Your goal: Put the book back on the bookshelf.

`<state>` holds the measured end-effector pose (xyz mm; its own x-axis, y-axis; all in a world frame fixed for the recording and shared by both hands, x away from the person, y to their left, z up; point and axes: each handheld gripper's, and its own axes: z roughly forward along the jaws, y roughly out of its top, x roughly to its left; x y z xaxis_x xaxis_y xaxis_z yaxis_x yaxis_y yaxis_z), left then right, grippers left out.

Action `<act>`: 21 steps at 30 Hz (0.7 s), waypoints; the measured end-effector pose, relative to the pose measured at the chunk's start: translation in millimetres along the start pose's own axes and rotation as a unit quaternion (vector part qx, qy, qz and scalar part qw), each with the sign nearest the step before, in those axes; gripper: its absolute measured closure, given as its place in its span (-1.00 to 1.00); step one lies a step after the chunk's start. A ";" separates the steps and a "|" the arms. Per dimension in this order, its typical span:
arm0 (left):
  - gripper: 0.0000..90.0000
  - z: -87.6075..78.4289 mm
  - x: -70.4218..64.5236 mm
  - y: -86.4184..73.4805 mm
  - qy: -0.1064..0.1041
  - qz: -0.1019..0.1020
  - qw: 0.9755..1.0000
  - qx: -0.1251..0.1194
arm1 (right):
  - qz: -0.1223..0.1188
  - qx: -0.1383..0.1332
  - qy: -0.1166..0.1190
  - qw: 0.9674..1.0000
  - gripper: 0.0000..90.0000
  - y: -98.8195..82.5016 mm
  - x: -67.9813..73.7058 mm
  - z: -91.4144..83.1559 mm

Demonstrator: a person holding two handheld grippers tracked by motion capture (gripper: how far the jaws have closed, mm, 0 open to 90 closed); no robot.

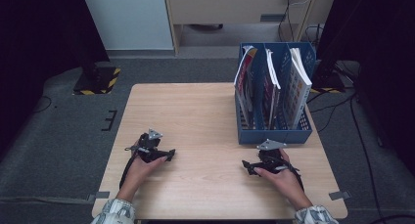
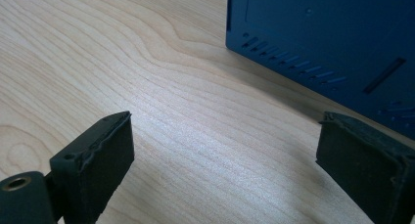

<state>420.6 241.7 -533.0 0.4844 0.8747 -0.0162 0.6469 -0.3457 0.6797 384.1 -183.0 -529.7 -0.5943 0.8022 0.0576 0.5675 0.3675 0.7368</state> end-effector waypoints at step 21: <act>-0.95 1.9 -1.8 -2.0 0.005 0.006 1.000 -0.008 | -0.017 0.017 -0.016 1.000 -0.89 -2.6 5.0 11.5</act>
<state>419.6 240.2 -535.7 0.4864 0.8737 -0.0006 0.6316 -0.3511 0.6912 386.2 -174.5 -539.1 -0.5948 0.8038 0.0112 0.5676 0.4101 0.7140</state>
